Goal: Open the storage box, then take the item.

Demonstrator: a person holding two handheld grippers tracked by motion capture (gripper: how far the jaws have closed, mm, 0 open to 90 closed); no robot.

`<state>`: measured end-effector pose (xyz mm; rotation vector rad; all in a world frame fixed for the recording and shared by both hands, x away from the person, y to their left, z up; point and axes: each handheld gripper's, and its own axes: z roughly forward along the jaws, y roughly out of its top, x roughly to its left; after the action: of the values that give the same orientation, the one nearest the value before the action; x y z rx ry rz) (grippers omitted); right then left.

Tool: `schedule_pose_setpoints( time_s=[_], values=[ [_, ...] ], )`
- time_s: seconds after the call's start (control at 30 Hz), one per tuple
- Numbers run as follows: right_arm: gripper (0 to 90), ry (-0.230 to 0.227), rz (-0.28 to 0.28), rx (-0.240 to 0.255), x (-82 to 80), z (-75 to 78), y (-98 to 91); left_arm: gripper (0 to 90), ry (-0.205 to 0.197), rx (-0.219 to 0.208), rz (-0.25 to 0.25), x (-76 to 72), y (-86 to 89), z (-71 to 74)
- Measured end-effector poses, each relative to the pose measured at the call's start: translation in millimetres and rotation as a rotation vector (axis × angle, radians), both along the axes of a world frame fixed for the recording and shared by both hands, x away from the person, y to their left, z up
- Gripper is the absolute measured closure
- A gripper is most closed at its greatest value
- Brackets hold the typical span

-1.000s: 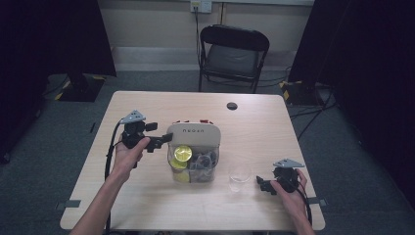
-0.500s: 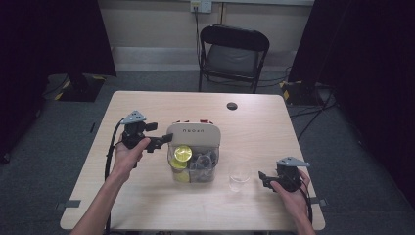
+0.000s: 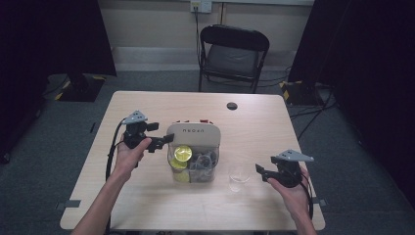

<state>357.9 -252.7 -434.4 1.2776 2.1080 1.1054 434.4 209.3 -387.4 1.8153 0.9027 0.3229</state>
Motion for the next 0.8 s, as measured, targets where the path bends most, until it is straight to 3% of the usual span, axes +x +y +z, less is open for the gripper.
schedule_pose_setpoints(
  time_s=[0.27, 0.33, 0.47, 0.73, 0.8],
  values=[
    [33.5, -0.025, 0.085, 0.035, -4.2, 16.6, 21.6, 13.1, 0.004, -0.002, 0.000, 0.6, -0.4, -0.4],
    [35.9, -0.047, 0.123, 0.059, -6.3, 27.7, 32.3, 12.7, 0.007, -0.004, 0.000, 1.0, -0.6, -1.0],
    [36.7, -0.061, 0.144, 0.088, -3.4, 39.7, 45.1, 12.7, 0.009, 0.001, -0.007, 1.2, -1.9, -1.9],
    [38.1, -0.067, 0.221, 0.091, 2.2, 48.4, 71.9, 12.5, 0.007, 0.012, -0.008, 1.3, -3.4, -2.2],
    [39.0, -0.065, 0.276, 0.088, 5.0, 51.0, 88.8, 12.6, 0.003, 0.019, -0.008, 1.0, -3.3, -1.8]
  ],
)
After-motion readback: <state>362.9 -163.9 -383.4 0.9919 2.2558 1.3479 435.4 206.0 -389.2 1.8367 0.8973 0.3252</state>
